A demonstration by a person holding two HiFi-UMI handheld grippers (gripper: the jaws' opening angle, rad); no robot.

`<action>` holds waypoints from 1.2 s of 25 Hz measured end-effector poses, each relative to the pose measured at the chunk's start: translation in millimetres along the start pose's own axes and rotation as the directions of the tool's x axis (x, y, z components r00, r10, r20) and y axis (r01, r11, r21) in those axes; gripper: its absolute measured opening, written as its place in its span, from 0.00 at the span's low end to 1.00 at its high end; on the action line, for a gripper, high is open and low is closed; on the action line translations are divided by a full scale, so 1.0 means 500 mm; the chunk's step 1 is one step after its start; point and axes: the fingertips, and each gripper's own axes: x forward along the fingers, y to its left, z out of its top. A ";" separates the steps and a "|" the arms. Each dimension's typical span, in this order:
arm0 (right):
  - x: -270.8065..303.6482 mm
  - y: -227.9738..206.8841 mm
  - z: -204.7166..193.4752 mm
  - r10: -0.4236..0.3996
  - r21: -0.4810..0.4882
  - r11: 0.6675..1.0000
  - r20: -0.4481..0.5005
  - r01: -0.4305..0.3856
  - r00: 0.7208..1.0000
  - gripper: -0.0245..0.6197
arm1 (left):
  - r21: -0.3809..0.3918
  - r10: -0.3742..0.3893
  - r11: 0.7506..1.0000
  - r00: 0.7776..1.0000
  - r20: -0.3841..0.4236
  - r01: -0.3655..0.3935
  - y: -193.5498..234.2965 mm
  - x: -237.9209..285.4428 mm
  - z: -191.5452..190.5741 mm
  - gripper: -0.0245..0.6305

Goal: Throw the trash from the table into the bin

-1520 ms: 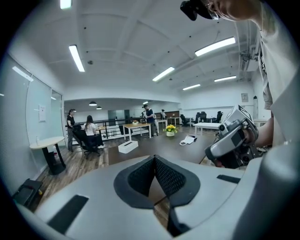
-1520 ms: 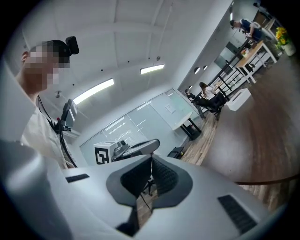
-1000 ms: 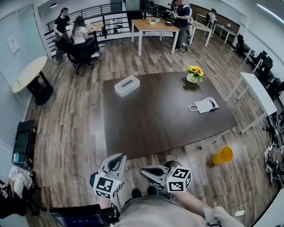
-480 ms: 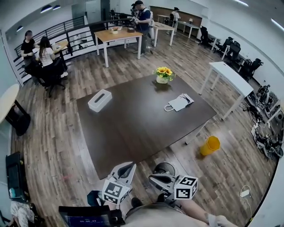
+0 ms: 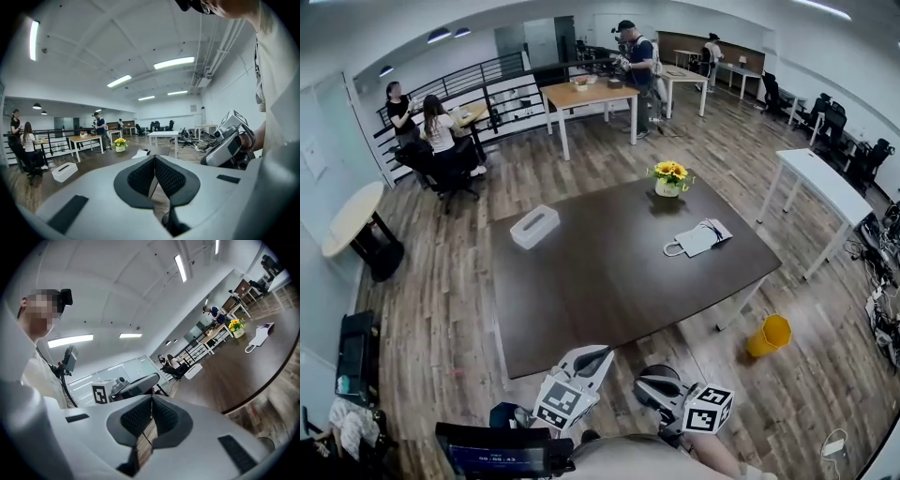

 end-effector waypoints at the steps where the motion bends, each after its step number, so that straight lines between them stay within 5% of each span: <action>1: -0.028 -0.010 0.006 0.017 0.001 1.000 -0.009 -0.017 1.000 0.06 | -0.001 0.016 1.000 1.000 -0.004 -0.016 -0.021 0.017 0.009 0.06; 10: -0.253 -0.130 0.084 0.147 -0.005 0.989 -0.080 -0.148 0.986 0.06 | -0.073 0.113 0.991 0.994 -0.011 -0.114 -0.183 0.193 0.062 0.06; 19: -0.294 -0.174 0.127 0.141 0.037 0.990 -0.084 -0.138 0.986 0.06 | -0.080 0.148 0.985 0.987 -0.067 -0.153 -0.185 0.235 0.077 0.06; 30: -0.202 -0.332 0.222 -0.077 -0.077 0.995 -0.105 0.069 0.992 0.06 | -0.117 0.039 0.992 0.999 0.022 -0.036 -0.029 0.386 0.044 0.06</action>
